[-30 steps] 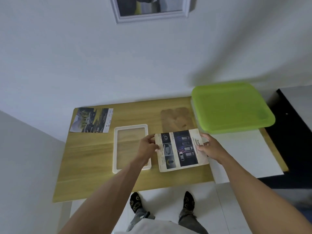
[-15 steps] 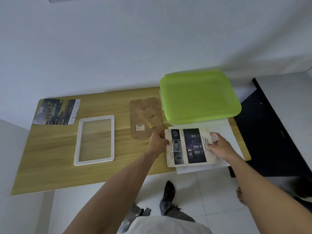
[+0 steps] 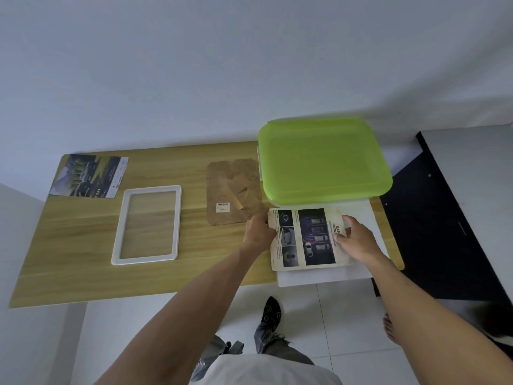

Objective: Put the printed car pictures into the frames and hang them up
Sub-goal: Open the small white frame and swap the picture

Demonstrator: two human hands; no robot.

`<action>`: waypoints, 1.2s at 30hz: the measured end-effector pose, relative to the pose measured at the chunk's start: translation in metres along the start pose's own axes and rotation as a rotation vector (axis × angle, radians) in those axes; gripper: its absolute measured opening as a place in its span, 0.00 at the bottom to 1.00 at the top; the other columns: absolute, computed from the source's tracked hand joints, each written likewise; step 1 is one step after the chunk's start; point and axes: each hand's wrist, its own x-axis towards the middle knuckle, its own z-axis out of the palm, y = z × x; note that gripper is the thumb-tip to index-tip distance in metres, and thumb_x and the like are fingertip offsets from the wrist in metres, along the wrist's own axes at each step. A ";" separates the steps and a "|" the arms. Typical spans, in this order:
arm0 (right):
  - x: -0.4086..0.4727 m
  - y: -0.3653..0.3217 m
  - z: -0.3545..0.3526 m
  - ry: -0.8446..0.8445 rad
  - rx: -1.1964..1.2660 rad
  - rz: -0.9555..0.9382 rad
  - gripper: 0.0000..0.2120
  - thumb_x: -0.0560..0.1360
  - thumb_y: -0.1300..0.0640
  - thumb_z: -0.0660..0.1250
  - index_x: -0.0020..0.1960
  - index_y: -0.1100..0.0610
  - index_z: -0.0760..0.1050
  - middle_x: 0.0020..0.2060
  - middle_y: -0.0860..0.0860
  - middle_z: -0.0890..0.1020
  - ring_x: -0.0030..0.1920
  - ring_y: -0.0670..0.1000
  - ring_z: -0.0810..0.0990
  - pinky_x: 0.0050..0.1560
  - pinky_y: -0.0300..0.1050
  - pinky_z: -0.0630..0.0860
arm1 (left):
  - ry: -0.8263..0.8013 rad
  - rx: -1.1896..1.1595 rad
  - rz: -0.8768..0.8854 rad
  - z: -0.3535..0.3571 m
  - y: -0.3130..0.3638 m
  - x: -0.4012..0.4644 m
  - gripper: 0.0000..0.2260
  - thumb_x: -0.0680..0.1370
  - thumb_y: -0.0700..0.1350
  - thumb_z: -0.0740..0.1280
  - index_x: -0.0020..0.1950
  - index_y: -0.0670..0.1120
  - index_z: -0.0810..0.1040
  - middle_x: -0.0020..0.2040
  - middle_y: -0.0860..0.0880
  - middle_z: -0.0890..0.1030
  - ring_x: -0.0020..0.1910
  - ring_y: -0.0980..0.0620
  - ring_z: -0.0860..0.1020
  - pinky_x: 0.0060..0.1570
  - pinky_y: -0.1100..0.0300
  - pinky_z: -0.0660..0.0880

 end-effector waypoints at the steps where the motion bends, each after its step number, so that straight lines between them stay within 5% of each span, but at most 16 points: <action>1: 0.002 0.001 0.000 0.009 -0.031 0.000 0.30 0.78 0.53 0.68 0.77 0.53 0.62 0.64 0.56 0.77 0.62 0.58 0.77 0.61 0.50 0.74 | 0.009 0.038 0.033 0.002 -0.001 0.000 0.19 0.69 0.31 0.66 0.57 0.45 0.79 0.50 0.46 0.83 0.48 0.45 0.82 0.47 0.51 0.80; 6: -0.001 -0.002 -0.002 0.108 -0.317 -0.047 0.26 0.78 0.50 0.67 0.72 0.52 0.62 0.61 0.56 0.71 0.59 0.59 0.75 0.50 0.51 0.75 | 0.063 0.501 0.183 0.012 -0.006 -0.010 0.25 0.72 0.39 0.70 0.67 0.48 0.68 0.65 0.46 0.68 0.57 0.43 0.75 0.43 0.50 0.78; 11: 0.001 0.003 0.005 0.099 -0.534 -0.291 0.27 0.77 0.47 0.68 0.74 0.49 0.67 0.70 0.56 0.69 0.68 0.57 0.69 0.61 0.52 0.73 | -0.080 0.723 0.436 0.021 -0.018 -0.017 0.22 0.76 0.45 0.69 0.69 0.43 0.71 0.69 0.43 0.69 0.66 0.43 0.69 0.59 0.48 0.74; 14: 0.002 0.002 0.010 0.051 -0.563 -0.296 0.25 0.78 0.48 0.67 0.73 0.49 0.68 0.71 0.55 0.68 0.69 0.57 0.68 0.63 0.52 0.72 | -0.173 0.856 0.444 0.024 -0.021 -0.018 0.19 0.77 0.49 0.68 0.66 0.42 0.75 0.68 0.43 0.69 0.66 0.44 0.68 0.62 0.50 0.71; 20: -0.002 -0.007 0.013 0.091 -0.568 -0.347 0.25 0.77 0.48 0.67 0.73 0.51 0.69 0.69 0.54 0.71 0.67 0.56 0.71 0.62 0.51 0.73 | -0.135 0.783 0.471 0.013 -0.022 -0.014 0.20 0.77 0.49 0.68 0.67 0.43 0.75 0.68 0.44 0.70 0.66 0.44 0.69 0.62 0.50 0.71; 25: -0.011 -0.038 0.022 0.040 -0.491 -0.520 0.20 0.77 0.49 0.67 0.68 0.52 0.75 0.61 0.50 0.77 0.60 0.53 0.77 0.52 0.49 0.77 | -0.064 0.730 0.461 -0.016 -0.028 -0.011 0.18 0.78 0.47 0.67 0.66 0.42 0.75 0.67 0.44 0.72 0.65 0.45 0.71 0.60 0.49 0.73; 36: -0.030 -0.193 0.099 -0.143 -0.443 -0.778 0.21 0.79 0.44 0.65 0.69 0.51 0.74 0.62 0.47 0.77 0.58 0.51 0.79 0.52 0.40 0.72 | 0.129 0.673 0.320 -0.151 -0.076 -0.004 0.19 0.78 0.48 0.66 0.68 0.43 0.73 0.66 0.46 0.72 0.66 0.46 0.70 0.58 0.52 0.71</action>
